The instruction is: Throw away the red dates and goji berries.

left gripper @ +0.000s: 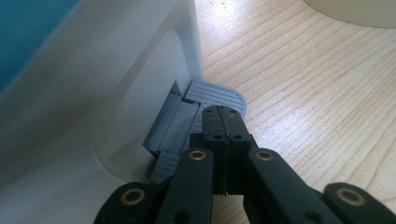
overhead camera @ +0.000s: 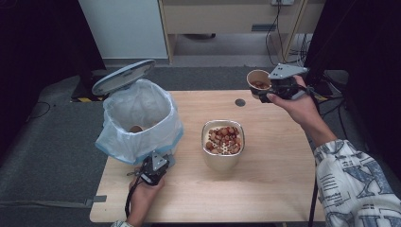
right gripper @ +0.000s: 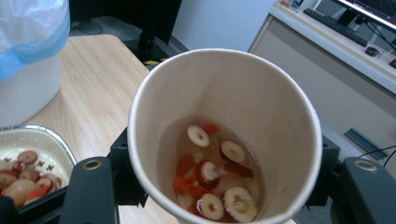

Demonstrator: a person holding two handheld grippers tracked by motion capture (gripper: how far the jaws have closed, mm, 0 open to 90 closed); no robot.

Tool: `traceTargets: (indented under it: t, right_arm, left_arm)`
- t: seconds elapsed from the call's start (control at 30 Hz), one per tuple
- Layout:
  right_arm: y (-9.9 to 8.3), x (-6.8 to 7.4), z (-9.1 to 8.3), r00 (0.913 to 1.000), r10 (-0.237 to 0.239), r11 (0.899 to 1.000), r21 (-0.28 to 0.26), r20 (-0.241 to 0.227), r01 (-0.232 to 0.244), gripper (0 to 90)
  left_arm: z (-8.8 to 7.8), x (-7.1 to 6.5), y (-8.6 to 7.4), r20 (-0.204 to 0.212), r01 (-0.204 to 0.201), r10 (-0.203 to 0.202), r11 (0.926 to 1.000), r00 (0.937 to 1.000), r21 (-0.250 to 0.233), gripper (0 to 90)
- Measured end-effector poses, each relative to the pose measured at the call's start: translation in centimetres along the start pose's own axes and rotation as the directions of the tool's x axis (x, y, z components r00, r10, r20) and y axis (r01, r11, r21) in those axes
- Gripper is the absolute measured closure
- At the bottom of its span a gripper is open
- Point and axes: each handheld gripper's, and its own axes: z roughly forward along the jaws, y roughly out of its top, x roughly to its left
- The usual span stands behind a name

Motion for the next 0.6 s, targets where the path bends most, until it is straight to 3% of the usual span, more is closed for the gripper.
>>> traceTargets:
  t: [0.17,0.6]
  right_arm:
    - [0.4,0.8,0.2,0.9993,-0.030,1.000,-0.010,-0.023,0.030,34.6]
    - [0.7,1.7,0.1,0.9989,-0.039,0.999,-0.025,-0.026,0.038,34.6]
  left_arm:
    - [0.0,0.0,0.0,-0.001,-0.001,0.001,1.0000,1.0000,0.000,89.5]
    - [0.0,0.0,0.0,-0.002,-0.002,0.002,1.0000,1.0000,0.000,89.5]
